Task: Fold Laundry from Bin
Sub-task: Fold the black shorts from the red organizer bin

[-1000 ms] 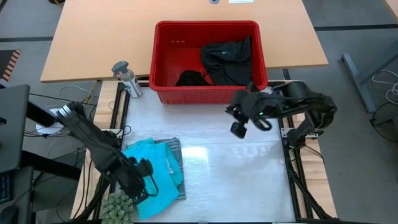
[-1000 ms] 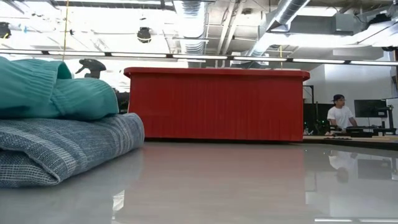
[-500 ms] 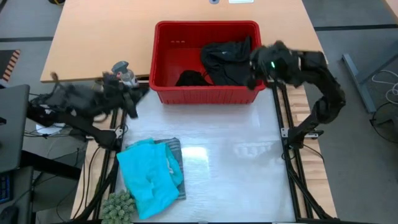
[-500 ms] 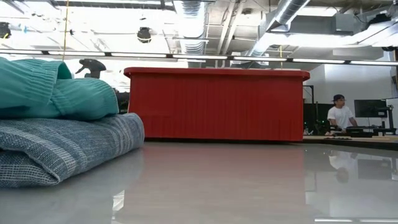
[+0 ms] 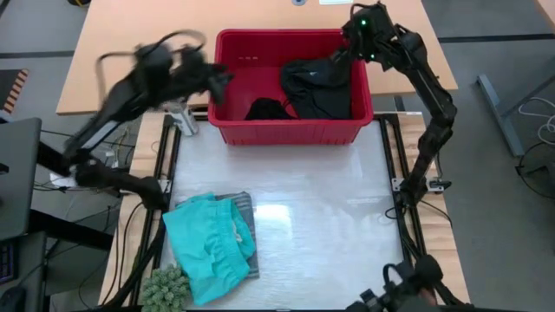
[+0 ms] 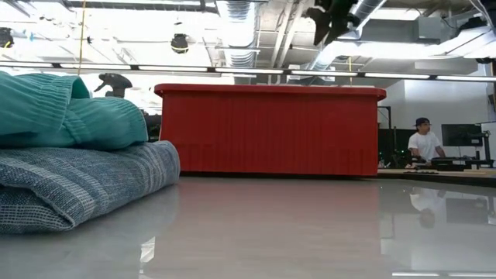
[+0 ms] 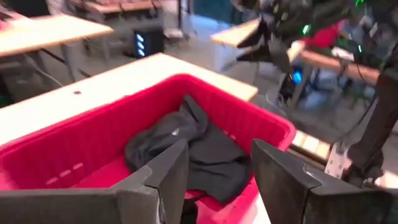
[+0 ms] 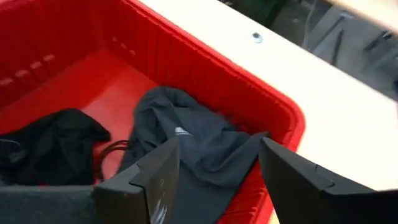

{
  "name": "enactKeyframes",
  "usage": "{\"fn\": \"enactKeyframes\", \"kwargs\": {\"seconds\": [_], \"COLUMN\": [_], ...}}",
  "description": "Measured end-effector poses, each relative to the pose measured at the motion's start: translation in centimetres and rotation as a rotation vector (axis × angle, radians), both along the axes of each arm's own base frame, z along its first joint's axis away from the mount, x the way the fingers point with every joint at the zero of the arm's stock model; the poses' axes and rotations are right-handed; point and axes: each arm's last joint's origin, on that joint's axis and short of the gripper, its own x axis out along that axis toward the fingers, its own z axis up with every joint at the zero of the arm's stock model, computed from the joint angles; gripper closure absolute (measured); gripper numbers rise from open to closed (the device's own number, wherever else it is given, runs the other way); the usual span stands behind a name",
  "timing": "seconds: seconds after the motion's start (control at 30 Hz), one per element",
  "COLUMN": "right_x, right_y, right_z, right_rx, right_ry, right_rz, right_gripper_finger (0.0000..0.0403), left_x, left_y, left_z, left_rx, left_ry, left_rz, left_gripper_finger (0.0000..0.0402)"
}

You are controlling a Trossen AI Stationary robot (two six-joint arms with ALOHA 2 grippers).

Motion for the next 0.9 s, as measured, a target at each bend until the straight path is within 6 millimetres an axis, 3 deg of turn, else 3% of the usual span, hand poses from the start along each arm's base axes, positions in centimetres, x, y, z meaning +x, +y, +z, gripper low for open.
{"fn": "enactKeyframes", "kwargs": {"seconds": [0.3,0.43,0.63,0.9], "right_x": [-0.6,-0.5,-0.5,-1.3], "right_y": [-0.2,0.0,0.1,-0.3], "right_z": [0.2,-0.1,-0.3,-0.6], "right_rx": [0.030,0.045,0.064,0.094], "right_ry": [-0.052,-0.038,-0.023,0.010], "right_rz": [-0.005,0.000,0.005,-0.018], "right_gripper_finger": [0.0158,0.0158,0.0158,0.0158], "left_x": [8.1,12.0,16.4,19.3], "left_y": [14.1,19.1,23.3,26.3], "left_z": [-4.1,-6.8,-12.9,-19.8], "left_rx": [0.004,-0.014,0.046,0.036], "left_ry": [0.070,0.091,0.109,0.151], "left_rz": [-0.084,-0.141,-0.108,-0.014], "left_gripper_finger": [0.0237,0.0237,0.0236,0.0236]}}
